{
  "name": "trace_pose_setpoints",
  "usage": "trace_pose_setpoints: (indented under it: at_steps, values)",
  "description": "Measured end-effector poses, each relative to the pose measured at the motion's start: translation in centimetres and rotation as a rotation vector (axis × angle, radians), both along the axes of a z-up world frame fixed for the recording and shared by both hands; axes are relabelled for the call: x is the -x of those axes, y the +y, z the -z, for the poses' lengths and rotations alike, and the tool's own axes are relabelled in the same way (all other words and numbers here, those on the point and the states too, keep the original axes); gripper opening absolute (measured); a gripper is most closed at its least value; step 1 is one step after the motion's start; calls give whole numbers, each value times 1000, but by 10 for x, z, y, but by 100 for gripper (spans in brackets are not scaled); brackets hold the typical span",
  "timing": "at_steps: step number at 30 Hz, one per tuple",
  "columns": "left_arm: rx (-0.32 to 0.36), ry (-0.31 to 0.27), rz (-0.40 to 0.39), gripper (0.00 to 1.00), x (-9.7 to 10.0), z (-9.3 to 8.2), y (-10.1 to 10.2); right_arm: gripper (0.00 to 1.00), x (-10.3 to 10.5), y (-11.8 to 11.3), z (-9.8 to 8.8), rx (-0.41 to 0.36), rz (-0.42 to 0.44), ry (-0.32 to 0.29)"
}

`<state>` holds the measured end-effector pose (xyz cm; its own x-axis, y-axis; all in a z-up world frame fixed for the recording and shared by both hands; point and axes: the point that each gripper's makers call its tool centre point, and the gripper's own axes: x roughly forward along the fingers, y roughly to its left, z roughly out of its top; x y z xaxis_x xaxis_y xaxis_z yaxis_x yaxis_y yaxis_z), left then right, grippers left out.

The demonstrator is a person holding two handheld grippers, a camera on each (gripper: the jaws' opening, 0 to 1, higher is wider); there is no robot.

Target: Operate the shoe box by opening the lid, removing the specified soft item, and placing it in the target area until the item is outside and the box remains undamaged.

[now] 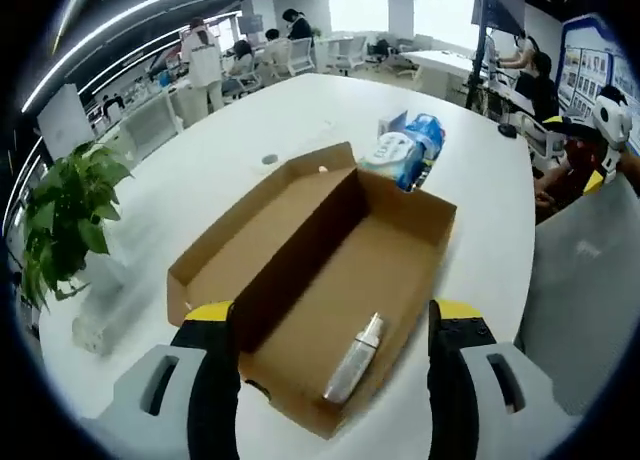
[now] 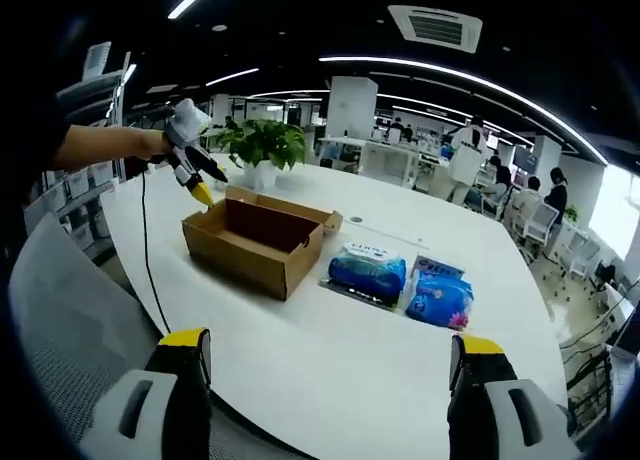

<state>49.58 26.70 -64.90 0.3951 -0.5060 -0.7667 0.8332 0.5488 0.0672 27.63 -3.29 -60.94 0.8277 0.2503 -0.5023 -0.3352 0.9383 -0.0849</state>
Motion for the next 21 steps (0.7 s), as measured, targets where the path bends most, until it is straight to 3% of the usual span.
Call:
trace_pose_setpoints:
  at_steps: [5, 9, 16, 21]
  values:
    - [-65, 83, 60, 74, 3, 18, -4, 99, -1, -2, 0, -3, 22, -13]
    - [-139, 115, 128, 73, 1, 30, -8, 99, 0, -3, 8, 17, 12, 1]
    - [-199, 211, 197, 66, 10, 47, -15, 99, 3, 1, 18, -13, -10, 23]
    - [-299, 205, 260, 60, 7, 61, -12, 99, 2, 0, 18, -26, 1, 20]
